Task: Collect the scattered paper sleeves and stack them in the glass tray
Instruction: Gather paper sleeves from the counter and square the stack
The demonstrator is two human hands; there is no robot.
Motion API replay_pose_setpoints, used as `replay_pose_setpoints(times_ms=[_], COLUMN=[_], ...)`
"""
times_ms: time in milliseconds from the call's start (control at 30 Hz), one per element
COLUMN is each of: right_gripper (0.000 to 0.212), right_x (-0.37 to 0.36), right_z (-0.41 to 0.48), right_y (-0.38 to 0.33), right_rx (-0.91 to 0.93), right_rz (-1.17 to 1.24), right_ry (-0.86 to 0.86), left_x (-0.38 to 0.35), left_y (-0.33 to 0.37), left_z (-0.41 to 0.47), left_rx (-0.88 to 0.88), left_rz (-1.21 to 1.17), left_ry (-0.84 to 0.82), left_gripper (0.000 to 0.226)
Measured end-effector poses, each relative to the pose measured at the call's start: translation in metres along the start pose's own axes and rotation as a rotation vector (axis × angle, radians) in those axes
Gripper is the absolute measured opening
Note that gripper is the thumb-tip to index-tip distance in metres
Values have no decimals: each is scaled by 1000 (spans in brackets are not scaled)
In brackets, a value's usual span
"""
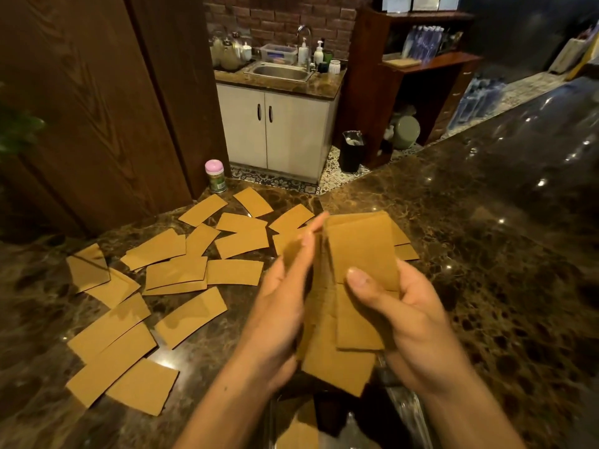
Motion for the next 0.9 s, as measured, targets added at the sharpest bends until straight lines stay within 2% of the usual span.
replay_pose_setpoints(times_ms=[67, 100, 200, 267, 333, 400, 500, 533, 567, 633, 700, 733, 833, 900], right_gripper=[36, 40, 60, 72, 66, 51, 79, 86, 88, 81, 78, 80, 84, 84], right_x=[-6, -9, -7, -10, -18, -19, -8, -3, 1, 5, 10, 12, 16, 17], right_z=[6, 8, 14, 14, 8, -1, -12, -13, -12, -7, -2, -1, -4, -4], right_y=[9, 11, 18, 23, 25, 22, 16, 14, 13, 13, 9, 6, -5, -13], right_rx=[83, 128, 293, 402, 520, 612, 588, 592, 618, 669, 641, 574, 334, 289], right_rz=[-84, -157, -517, -773, -820, -897, -1096, -1167, -1222, -1257, -1270, -1266, -1147, -1042], right_ry=[-13, -20, 34, 149, 235, 148, -281, -364, -375, -283, -199, -205, -353, -407], left_x=[-9, -10, -11, -11, -11, -8, 1, 2, 4, 6, 6, 5, 3, 7], left_y=[-9, -13, -13, -15, -12, -8, -3, -2, -3, -7, -14, -15, -10, -9], left_z=[-2, -1, 3, 5, 6, 8, 12, 12, 11, 6, 2, 0, -3, -6], left_rx=[65, 85, 159, 138, 36, -59, -92, -65, -19, 80, 137, 125, 74, 129], left_rz=[-42, -70, -210, -288, -270, -227, -206, -242, -275, -305, -236, -188, -119, -158], left_ry=[-7, -2, 1, -45, -66, -28, 16, -12, -51, -138, -208, -222, -240, -332], left_gripper=[63, 67, 62, 55, 42, 44, 39, 36, 33, 36, 64, 74, 70, 79])
Point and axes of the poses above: each hand's wrist, its own z-axis towards the middle knuckle, its own x-axis out of the back of the hand, y = z × x, the point moved 1 cm from there along z, towards the middle knuckle, and after that the axes turned 2 degrees about y, right-handed, at the moved point
